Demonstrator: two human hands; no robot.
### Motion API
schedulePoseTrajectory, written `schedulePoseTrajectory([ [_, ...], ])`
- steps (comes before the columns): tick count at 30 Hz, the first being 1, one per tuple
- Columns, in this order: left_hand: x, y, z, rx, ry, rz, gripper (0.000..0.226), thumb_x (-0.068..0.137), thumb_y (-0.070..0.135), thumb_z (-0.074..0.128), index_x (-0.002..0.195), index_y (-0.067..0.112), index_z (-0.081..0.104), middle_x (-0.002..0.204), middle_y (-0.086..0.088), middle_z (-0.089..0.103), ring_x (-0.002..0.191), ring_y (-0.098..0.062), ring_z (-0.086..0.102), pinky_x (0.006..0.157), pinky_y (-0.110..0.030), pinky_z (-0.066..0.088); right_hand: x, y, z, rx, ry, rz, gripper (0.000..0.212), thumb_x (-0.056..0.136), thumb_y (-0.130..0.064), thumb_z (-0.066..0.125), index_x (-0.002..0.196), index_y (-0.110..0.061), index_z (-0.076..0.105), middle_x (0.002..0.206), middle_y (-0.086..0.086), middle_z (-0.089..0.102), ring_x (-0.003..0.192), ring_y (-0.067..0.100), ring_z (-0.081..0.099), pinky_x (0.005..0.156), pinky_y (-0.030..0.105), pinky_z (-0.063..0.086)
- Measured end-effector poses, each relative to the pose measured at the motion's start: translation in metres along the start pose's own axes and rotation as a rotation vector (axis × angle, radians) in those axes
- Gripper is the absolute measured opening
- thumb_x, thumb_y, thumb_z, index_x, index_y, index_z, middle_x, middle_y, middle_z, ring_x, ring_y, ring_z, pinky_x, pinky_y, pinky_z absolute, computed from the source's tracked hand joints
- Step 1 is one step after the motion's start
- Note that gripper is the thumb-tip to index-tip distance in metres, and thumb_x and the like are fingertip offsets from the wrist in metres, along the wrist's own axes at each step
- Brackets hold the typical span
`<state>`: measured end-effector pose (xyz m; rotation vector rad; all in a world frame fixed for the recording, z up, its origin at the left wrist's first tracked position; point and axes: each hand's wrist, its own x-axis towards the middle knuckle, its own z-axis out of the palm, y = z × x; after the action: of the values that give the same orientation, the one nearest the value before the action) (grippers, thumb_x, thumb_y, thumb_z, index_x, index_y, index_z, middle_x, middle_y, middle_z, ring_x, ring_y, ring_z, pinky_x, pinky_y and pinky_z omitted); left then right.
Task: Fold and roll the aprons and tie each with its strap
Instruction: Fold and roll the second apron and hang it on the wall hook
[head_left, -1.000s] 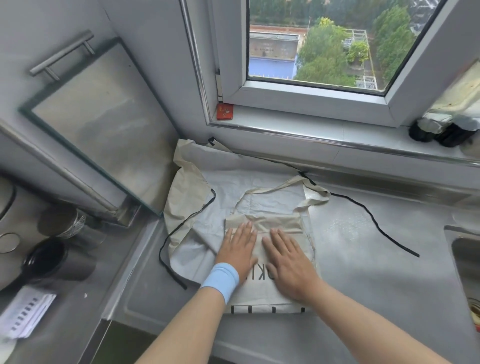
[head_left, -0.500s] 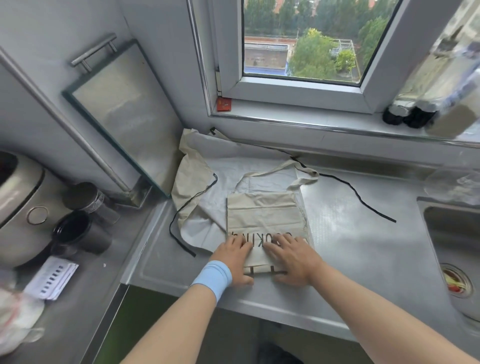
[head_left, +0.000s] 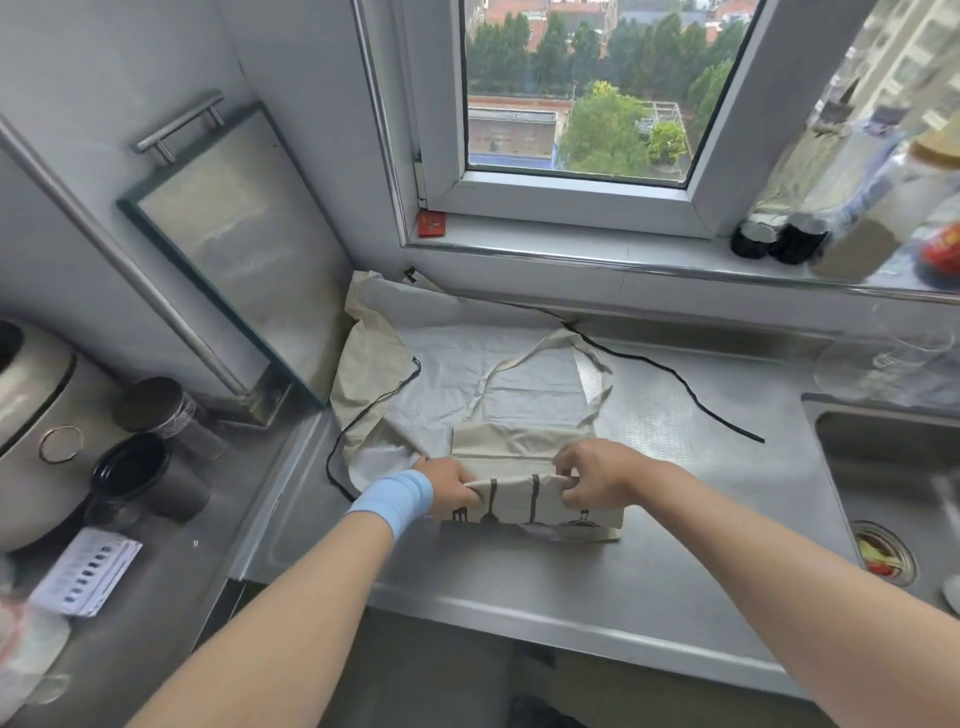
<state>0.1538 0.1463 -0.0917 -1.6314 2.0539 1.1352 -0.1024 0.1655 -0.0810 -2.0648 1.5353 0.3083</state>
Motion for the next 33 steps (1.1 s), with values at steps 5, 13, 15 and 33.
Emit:
schedulePoseTrajectory([
  [5, 0.024, -0.011, -0.012, -0.142, 0.204, -0.133, 0.037, 0.072, 0.051, 0.063, 0.078, 0.015, 0.067, 0.07, -0.001, 0.062, 0.072, -0.023, 0.059, 0.064, -0.027, 0.045, 0.029, 0.012, 0.0, 0.037, 0.164, 0.005, 0.016, 0.09, -0.029, 0.045, 0.075, -0.023, 0.043, 0.108, -0.001, 0.053, 0.094, 0.025, 0.058, 0.072, 0.036, 0.046],
  [13, 0.062, 0.008, -0.009, 0.335, 0.709, 0.014, 0.053, 0.075, 0.025, 0.07, 0.125, 0.025, 0.053, 0.124, -0.001, 0.053, 0.111, -0.024, 0.053, 0.088, -0.036, 0.045, 0.07, 0.036, 0.01, -0.134, 0.34, 0.045, 0.027, 0.103, -0.039, 0.037, 0.101, -0.016, 0.051, 0.109, 0.001, 0.058, 0.091, 0.03, 0.061, 0.063, 0.034, 0.035],
  [15, 0.072, 0.023, 0.001, 0.387, 0.737, 0.237, 0.056, 0.065, 0.018, 0.073, 0.119, 0.024, 0.061, 0.123, -0.003, 0.059, 0.11, -0.026, 0.058, 0.087, -0.036, 0.048, 0.078, 0.037, 0.01, -0.145, 0.341, 0.038, 0.028, 0.102, -0.039, 0.039, 0.101, -0.015, 0.054, 0.107, 0.002, 0.059, 0.098, 0.027, 0.057, 0.065, 0.034, 0.036],
  [33, 0.089, -0.017, 0.038, 0.542, 0.387, 0.106, 0.078, 0.079, 0.048, -0.015, 0.153, 0.026, -0.008, 0.16, 0.0, -0.02, 0.147, -0.017, -0.02, 0.118, -0.045, -0.012, 0.076, 0.05, 0.064, -0.137, 0.174, 0.036, 0.076, 0.085, -0.063, -0.001, 0.154, -0.034, -0.011, 0.157, -0.005, -0.023, 0.149, 0.015, -0.018, 0.121, 0.034, -0.011],
])
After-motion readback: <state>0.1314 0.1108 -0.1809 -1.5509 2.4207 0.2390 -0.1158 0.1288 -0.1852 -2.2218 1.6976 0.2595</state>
